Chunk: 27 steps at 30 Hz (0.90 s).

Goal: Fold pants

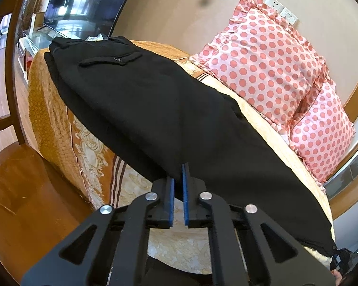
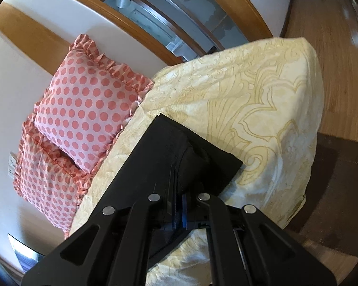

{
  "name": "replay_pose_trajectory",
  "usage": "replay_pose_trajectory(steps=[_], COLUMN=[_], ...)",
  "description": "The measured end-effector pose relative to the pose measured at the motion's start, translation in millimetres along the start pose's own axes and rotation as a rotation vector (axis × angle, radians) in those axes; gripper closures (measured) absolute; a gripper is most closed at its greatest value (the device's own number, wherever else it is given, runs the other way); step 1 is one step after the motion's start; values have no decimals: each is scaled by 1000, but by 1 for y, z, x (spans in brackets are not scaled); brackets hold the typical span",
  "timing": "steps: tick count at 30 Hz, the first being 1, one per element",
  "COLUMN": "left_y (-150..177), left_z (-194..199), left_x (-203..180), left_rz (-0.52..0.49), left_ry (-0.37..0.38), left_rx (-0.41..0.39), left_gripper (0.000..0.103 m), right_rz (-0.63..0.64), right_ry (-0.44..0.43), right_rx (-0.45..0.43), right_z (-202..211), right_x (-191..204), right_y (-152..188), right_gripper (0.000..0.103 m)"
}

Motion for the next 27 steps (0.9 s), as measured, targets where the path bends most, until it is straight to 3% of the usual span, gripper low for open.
replay_pose_trajectory(steps=[8, 12, 14, 15, 18, 21, 22, 27], left_y=[0, -2, -9, -15, -30, -41, -44, -41], left_z=[-5, 7, 20, 28, 47, 47, 44, 9], left_x=[1, 7, 17, 23, 33, 21, 15, 0], left_rz=[-20, -55, -49, -36, -8, -46, -71, -146], left_ry=[22, 0, -50, -83, -146, -122, -118, -131], left_rx=[32, -15, -94, -145, -259, -293, -298, -225], left_gripper=[98, 78, 56, 53, 38, 29, 23, 23], right_rz=[34, 71, 75, 74, 66, 36, 31, 12], right_ry=[46, 112, 180, 192, 182, 143, 154, 128], right_rx=[20, -18, -88, -116, -128, -86, -88, -107], right_z=[-2, 13, 29, 34, 38, 26, 23, 26], right_x=[-7, -6, -11, -14, -18, -21, -22, -24], right_y=[4, -3, -13, -17, -21, -15, -13, -4], right_gripper=[99, 87, 49, 19, 19, 23, 23, 27])
Point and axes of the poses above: each gripper's, at about its wrist camera, not at the fingertips, and z roughly against the way its jaws point, x to its left, y to its underside, the point moved 8 cm from there along -z, roughly the way its jaws point, and after that the axes turned 8 degrees about -y, right-handed, at the moved point
